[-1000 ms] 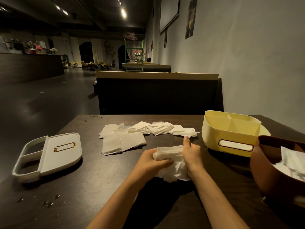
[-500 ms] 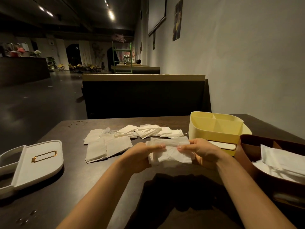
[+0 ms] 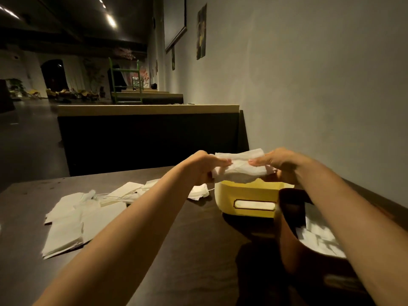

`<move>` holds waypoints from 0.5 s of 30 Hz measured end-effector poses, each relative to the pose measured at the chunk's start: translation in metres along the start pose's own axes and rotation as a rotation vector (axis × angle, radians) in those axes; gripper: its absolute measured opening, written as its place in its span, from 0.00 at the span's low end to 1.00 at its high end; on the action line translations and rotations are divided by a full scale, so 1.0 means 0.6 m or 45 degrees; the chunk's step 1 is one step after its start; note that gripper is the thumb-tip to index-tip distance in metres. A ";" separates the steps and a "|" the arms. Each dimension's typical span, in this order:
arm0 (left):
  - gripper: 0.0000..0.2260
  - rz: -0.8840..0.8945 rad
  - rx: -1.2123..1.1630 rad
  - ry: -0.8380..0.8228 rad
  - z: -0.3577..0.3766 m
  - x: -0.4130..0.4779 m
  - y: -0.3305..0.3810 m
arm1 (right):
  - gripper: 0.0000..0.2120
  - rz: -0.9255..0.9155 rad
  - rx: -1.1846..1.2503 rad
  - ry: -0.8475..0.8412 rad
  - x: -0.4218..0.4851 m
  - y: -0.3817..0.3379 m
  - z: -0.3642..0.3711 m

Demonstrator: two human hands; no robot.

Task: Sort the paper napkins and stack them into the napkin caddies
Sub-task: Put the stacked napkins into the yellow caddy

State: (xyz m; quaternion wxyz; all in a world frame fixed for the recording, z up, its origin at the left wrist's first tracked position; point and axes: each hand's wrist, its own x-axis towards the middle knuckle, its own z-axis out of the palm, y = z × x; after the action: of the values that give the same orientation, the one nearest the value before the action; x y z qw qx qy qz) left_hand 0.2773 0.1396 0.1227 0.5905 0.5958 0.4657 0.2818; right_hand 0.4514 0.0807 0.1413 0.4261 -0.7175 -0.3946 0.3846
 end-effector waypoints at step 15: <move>0.10 -0.310 1.156 -0.124 0.112 0.151 0.005 | 0.26 0.290 -0.842 -0.189 0.123 0.035 -0.035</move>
State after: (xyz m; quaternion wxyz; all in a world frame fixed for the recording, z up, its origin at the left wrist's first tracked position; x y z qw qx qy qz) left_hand 0.3745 0.1909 0.0966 0.3199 0.7474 0.5802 -0.0499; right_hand 0.5041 0.1335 0.1131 0.0953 -0.8260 -0.4452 0.3323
